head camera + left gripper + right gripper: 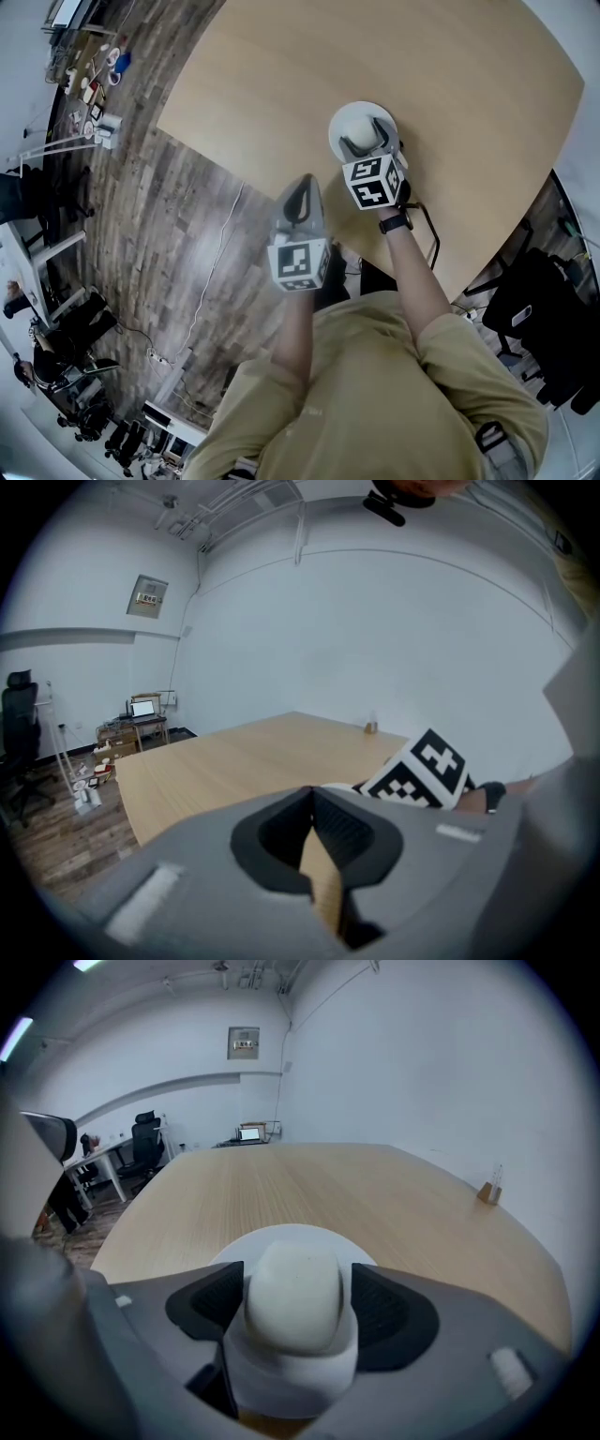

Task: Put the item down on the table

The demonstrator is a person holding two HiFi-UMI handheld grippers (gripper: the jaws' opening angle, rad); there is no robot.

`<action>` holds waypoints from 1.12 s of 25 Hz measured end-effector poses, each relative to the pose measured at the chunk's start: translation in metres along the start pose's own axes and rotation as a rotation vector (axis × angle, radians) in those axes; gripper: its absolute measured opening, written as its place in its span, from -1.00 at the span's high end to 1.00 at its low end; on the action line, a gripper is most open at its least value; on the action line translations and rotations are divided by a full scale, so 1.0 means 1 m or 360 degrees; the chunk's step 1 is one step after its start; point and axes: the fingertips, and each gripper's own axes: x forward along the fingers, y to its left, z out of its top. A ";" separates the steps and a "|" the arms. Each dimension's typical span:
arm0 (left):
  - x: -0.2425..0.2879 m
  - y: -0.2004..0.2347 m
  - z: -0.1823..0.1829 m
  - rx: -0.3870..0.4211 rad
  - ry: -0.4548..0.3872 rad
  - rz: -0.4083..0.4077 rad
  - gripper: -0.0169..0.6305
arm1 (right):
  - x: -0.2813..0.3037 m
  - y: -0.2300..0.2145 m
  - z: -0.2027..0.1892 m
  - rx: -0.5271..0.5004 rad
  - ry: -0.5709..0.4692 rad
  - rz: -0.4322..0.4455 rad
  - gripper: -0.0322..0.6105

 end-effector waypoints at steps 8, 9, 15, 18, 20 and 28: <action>-0.031 0.005 0.032 0.0031 -0.0142 -0.0021 0.94 | -0.061 -0.002 0.026 0.0092 -0.0174 -0.0040 -0.36; -0.036 0.005 0.034 0.0044 -0.0153 -0.0024 0.94 | -0.075 -0.001 0.026 0.0137 -0.0212 -0.0043 -0.30; -0.067 -0.003 0.062 0.0112 -0.0270 -0.0099 0.94 | -0.167 0.005 0.037 0.0369 -0.0476 -0.0085 0.13; -0.087 -0.014 0.089 0.0154 -0.0349 -0.0169 0.94 | -0.211 0.015 0.055 0.0412 -0.0610 -0.0093 0.27; -0.105 -0.024 0.113 0.0191 -0.0440 -0.0214 0.94 | -0.241 0.022 0.070 0.0406 -0.0704 -0.0114 0.40; -0.178 -0.050 0.180 0.0318 -0.0684 -0.0313 0.94 | -0.358 0.049 0.127 0.0330 -0.1061 -0.0193 0.64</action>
